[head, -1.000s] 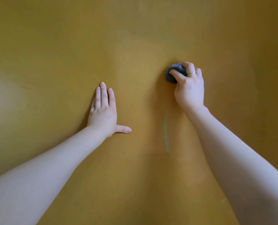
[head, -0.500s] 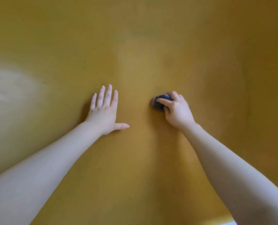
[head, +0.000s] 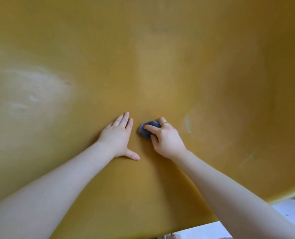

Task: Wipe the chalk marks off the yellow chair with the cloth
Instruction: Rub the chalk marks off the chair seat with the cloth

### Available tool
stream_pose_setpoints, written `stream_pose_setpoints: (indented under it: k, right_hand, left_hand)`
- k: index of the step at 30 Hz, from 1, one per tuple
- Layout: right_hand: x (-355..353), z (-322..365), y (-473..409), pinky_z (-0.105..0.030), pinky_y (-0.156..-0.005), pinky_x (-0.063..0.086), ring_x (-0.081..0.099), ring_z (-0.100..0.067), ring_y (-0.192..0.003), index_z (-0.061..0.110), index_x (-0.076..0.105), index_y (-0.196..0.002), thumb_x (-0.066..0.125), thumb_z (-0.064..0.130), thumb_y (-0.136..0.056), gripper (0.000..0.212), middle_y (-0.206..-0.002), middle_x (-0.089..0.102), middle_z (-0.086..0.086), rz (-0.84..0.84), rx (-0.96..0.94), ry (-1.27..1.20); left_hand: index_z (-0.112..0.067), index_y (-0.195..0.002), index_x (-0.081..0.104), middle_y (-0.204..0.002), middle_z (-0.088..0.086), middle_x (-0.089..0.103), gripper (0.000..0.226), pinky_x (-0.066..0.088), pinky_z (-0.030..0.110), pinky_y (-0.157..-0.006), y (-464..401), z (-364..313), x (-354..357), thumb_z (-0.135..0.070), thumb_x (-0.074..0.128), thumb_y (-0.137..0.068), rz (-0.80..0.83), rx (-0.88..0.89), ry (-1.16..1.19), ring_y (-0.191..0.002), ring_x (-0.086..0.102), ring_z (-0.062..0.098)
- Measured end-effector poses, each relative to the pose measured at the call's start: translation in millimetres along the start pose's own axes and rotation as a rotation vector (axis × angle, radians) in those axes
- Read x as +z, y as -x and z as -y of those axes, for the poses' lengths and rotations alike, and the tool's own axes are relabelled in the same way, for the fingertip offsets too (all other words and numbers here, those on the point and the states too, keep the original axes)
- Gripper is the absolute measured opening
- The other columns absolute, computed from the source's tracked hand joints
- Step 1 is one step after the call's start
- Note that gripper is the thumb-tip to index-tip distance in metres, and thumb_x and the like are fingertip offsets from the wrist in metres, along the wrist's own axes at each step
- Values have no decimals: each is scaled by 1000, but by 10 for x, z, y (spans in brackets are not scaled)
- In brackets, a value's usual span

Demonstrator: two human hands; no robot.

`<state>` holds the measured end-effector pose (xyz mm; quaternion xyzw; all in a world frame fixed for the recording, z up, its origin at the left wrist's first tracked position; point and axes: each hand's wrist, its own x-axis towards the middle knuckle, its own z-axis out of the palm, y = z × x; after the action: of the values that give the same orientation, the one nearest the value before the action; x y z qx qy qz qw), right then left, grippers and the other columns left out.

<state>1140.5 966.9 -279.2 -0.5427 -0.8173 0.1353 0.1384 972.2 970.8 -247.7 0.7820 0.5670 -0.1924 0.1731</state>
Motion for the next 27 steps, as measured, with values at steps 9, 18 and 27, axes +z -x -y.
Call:
stream_pose_setpoints:
  k: [9, 18, 27]
  right_hand:
    - [-546, -868, -121, -37, -74, 40, 47, -38, -88, 15, 60, -115, 46, 6, -88, 32, -114, 44, -21, -260, 511, 297]
    - [-62, 162, 397, -37, -72, 44, 52, -35, -79, 17, 62, -115, 50, 4, -82, 38, -109, 48, -20, 15, 182, 77]
    - [-596, -925, 190, -41, -71, 46, 49, -37, -74, 20, 65, -111, 54, 0, -82, 37, -111, 52, -23, -163, 344, 342]
  left_hand:
    - [-16, -149, -12, -154, 6, -25, 128, 4, 33, -116, -42, 10, 39, -69, 67, -63, 18, 1, 80, -144, -15, 19]
    - [-13, -149, -8, -155, 12, -20, 127, 8, 35, -116, -26, -59, -20, -70, 66, -64, 19, -32, 45, -145, -8, 24]
    - [-12, -148, -13, -152, 10, -28, 134, 12, 37, -115, -261, -283, 32, -71, 67, -59, -1, -3, 129, -143, -16, 22]
